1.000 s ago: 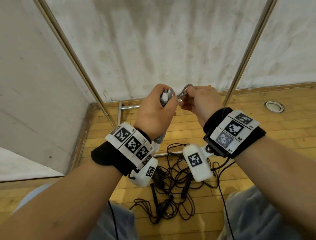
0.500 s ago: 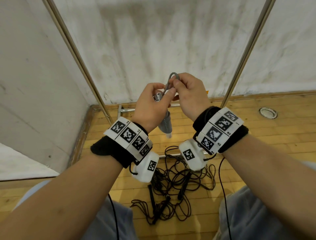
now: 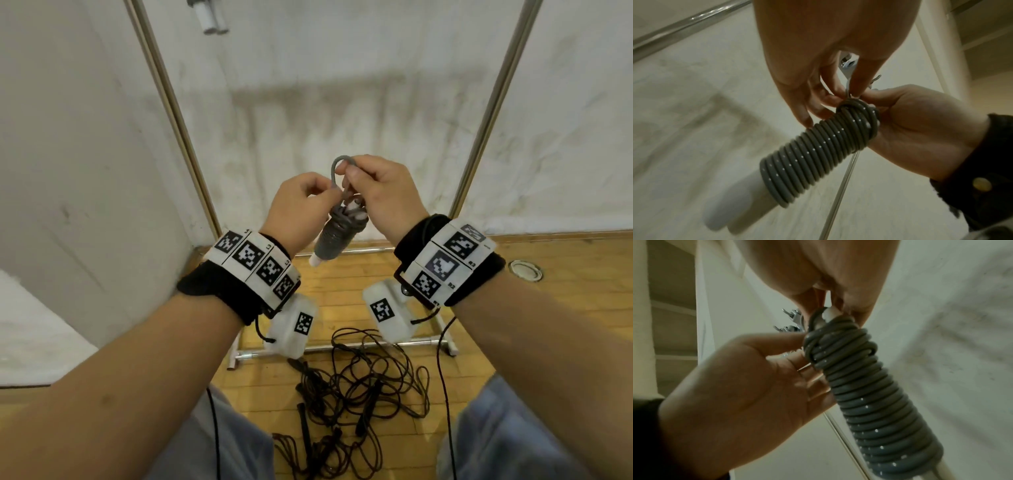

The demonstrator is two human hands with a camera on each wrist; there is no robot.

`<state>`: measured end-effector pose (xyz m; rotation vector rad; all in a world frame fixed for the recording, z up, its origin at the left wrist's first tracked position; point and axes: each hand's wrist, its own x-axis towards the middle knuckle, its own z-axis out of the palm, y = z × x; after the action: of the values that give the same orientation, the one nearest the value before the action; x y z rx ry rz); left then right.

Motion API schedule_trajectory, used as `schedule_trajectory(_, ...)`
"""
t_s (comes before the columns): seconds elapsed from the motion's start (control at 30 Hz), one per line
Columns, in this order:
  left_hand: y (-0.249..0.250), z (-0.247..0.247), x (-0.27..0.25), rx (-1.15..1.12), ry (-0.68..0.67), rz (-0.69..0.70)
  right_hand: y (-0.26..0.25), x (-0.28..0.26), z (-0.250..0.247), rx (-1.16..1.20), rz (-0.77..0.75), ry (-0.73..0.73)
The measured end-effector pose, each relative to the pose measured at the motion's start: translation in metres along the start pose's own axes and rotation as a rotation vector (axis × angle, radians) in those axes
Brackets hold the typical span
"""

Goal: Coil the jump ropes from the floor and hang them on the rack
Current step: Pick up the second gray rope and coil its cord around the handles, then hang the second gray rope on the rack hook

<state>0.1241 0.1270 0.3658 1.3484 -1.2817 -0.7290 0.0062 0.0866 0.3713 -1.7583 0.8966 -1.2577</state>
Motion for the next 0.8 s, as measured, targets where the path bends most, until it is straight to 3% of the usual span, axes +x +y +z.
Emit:
schedule_trajectory(0.2,0.06,-0.028,0.021,0.027,0.06,0.165,-0.062,0.035,-0.01,0.097,-0.083,0.064)
schedule_trajectory(0.5,0.146,-0.077,0.073,0.09,0.293,0.382,-0.154,0.102,-0.003,0.134,-0.186,0.068)
schedule_trajectory(0.8,0.194,-0.121,0.135,0.062,0.439,0.432,-0.209,0.179,0.021,0.067,-0.273,0.116)
